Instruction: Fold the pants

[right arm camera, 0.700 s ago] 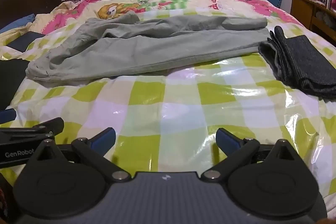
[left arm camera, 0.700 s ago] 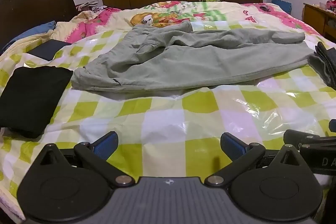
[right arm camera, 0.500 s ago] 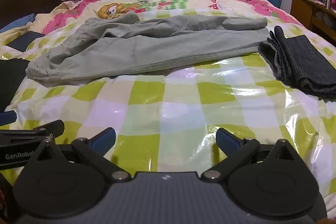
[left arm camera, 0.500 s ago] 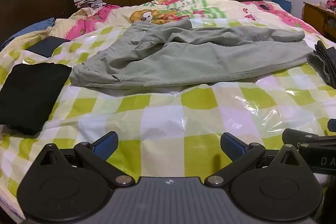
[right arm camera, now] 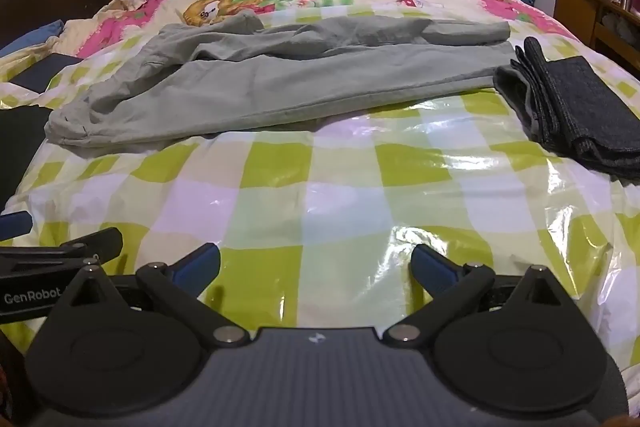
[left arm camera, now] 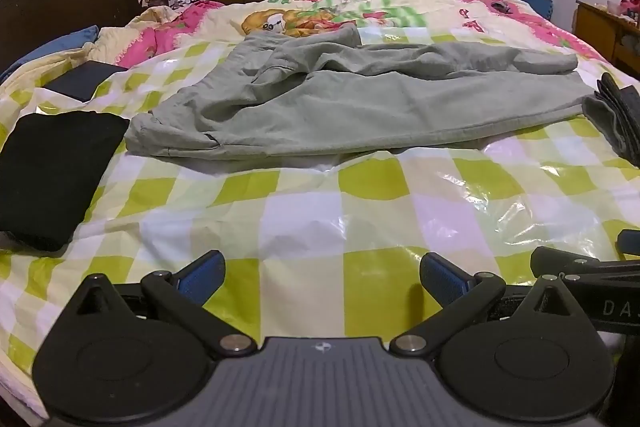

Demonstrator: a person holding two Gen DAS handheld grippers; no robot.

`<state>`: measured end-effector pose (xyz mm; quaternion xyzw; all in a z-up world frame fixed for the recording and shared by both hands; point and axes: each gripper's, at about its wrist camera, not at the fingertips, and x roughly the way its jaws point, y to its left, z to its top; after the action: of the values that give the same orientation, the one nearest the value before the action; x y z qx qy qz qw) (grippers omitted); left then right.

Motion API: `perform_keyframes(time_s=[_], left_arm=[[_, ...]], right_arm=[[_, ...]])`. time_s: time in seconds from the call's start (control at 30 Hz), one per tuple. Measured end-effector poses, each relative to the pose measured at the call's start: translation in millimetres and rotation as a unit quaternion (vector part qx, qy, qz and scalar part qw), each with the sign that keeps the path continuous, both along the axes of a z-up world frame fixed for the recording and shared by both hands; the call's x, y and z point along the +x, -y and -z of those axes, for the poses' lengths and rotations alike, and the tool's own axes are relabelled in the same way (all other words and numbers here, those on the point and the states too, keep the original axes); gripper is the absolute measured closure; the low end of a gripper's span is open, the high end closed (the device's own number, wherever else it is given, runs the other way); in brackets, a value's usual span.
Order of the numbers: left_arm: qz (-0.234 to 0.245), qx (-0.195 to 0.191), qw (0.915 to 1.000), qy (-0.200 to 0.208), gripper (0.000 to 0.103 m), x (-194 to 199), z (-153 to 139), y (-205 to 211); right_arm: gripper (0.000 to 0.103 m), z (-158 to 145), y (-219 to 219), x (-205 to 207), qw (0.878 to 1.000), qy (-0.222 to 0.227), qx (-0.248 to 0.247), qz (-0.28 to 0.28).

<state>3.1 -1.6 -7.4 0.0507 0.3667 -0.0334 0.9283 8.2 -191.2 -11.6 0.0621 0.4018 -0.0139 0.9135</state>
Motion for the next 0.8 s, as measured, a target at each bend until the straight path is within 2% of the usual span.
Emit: perform_keyframes(time_s=[0.8], left_arm=[[0.000,0.004,1.0000,-0.001,0.000,-1.6,0.5,-0.3]], right_arm=[[0.002,2.7,-0.2,0.5,1.000,-0.004,0.001,-0.001]])
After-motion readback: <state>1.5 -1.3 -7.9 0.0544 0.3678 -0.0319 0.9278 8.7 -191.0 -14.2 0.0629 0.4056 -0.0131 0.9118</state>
